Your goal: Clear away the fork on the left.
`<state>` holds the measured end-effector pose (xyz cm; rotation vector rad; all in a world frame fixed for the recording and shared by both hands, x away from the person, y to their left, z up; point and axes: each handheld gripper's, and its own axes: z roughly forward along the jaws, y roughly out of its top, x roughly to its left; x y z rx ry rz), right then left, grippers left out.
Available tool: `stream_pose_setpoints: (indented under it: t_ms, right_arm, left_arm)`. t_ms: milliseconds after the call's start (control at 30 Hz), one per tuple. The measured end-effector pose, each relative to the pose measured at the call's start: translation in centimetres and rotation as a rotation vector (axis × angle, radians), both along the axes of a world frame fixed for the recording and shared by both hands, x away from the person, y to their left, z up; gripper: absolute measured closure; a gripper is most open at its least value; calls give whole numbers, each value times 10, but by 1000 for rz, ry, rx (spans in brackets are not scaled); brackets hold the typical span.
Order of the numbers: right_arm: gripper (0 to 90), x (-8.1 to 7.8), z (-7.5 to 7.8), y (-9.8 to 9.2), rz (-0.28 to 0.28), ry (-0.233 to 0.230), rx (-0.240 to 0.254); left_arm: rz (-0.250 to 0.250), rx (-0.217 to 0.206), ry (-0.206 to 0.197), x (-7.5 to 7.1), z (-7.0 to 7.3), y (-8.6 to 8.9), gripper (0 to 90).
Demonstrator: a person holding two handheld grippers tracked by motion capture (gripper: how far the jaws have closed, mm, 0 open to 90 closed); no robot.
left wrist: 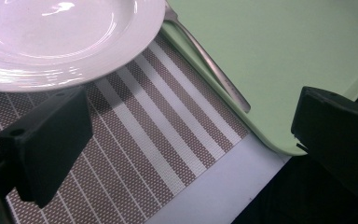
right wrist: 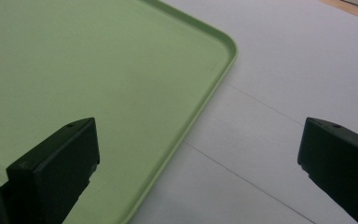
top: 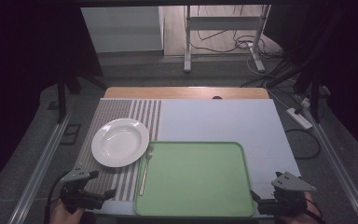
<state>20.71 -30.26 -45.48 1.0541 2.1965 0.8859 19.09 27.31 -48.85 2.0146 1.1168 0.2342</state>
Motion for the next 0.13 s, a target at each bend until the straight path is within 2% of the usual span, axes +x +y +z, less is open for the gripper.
stream_pose_setpoints:
  t_ms: [133]
  right_arm:
    - [0, 1, -1, 1, 0, 1, -8]
  left_arm:
    - [0, -10, 4, 0, 0, 1, 0]
